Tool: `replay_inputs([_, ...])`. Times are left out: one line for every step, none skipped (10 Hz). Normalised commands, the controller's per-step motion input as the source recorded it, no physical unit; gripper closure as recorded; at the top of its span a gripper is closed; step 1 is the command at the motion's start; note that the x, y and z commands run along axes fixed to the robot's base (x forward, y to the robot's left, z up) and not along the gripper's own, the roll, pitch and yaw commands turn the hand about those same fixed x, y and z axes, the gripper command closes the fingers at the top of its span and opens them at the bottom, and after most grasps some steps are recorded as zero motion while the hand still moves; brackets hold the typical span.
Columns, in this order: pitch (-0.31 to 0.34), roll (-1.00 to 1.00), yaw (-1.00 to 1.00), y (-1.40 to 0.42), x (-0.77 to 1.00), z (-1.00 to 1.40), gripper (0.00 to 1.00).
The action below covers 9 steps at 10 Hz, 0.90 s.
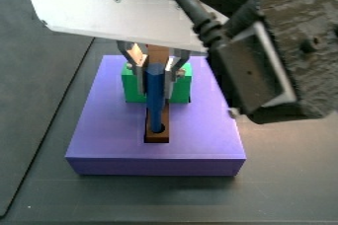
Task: Pick up the blue object. Move up. Move to above the board. Insert the blue object.
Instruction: Insert the blue object.
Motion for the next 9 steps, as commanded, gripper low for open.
replay_inputs([0.0, -0.01, -0.03, -0.08, 0.2, -0.15, 1.0])
replay_inputs([0.0, 0.0, -0.08, -0.04, 0.08, -0.23, 1.0])
replay_inputs([0.0, 0.0, -0.09, 0.0, 0.03, -0.27, 1.0])
replay_inputs([0.0, 0.01, -0.09, 0.0, 0.01, -0.28, 1.0])
replay_inputs([0.0, 0.07, -0.11, 0.0, 0.0, -0.29, 1.0])
replay_inputs([0.001, 0.1, -0.12, 0.0, 0.02, -0.28, 1.0])
replay_inputs([0.007, 0.16, -0.13, 0.0, 0.04, -0.25, 1.0])
replay_inputs([0.017, 0.2, -0.16, 0.0, 0.06, -0.23, 1.0])
replay_inputs([0.01, 0.18, -0.15, -0.01, 0.06, -0.27, 1.0])
